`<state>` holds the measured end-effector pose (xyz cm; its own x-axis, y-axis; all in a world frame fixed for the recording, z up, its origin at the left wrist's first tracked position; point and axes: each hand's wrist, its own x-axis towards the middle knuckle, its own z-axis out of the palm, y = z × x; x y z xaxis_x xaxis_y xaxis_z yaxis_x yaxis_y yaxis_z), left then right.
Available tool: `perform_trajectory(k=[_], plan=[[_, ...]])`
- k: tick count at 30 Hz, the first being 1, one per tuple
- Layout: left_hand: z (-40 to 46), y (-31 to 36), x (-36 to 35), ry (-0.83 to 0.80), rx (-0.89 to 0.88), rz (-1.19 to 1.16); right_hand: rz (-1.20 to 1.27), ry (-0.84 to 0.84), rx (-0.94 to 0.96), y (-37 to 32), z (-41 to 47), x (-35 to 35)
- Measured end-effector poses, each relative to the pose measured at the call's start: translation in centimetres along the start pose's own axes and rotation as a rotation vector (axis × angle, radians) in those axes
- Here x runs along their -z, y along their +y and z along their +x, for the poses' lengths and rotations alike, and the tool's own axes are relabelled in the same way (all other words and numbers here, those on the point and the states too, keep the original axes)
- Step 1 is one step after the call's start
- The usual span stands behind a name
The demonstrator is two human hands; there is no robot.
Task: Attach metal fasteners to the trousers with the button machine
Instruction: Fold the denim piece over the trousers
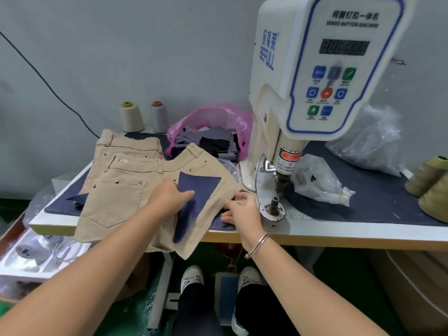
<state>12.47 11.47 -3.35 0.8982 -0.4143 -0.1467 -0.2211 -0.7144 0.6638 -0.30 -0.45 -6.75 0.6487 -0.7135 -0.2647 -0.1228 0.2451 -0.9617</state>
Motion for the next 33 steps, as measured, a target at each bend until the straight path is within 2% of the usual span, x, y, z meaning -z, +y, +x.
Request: perform_trajectory(k=[7, 11, 15, 17, 21, 22, 25, 28, 29, 31, 33], plan=[[0.1, 0.8, -0.8, -0.118, -0.027, 0.209, 0.014, -0.191, -0.066, 0.0, 0.4, 0.9], [0.1, 1.4, -2.0, 0.067, -0.104, 0.246, -0.11, -0.099, -0.011, 0.4, 0.6, 0.3], [-0.1, 1.4, -2.4, 0.072, -0.226, 0.528, -0.174, -0.093, 0.108, 1.4, 0.2, 0.0], [-0.5, 1.3, -2.5, 0.123, -0.311, 0.582, -0.169, -0.116, 0.132, 1.5, 0.2, 0.1], [-1.6, 1.4, -2.2, 0.347, -0.51, 0.367, -0.116, -0.15, 0.159, 1.5, 0.2, 0.2], [-2.0, 1.5, -2.3, 0.352, -0.589, 0.307, -0.125, -0.146, 0.196, 1.6, 0.2, 0.2], [-3.6, 1.0, -3.7, 0.149, -0.816, 0.293, -0.073, -0.139, 0.254, 2.0, 0.0, 0.1], [-4.0, 0.0, -5.1, 0.0, -0.921, 0.443, 0.139, -0.157, 0.151, 1.5, -0.2, 0.2], [-3.8, -0.1, -5.1, -0.026, -0.921, 0.429, 0.143, -0.157, 0.149, 1.2, -0.2, 0.3], [-3.4, -0.1, -4.6, -0.102, -0.852, 0.251, 0.055, -0.134, 0.169, 0.9, -0.3, 0.4], [-3.0, 0.1, -4.0, -0.104, -0.783, 0.096, -0.002, -0.096, 0.177, 0.8, -0.5, 0.2]])
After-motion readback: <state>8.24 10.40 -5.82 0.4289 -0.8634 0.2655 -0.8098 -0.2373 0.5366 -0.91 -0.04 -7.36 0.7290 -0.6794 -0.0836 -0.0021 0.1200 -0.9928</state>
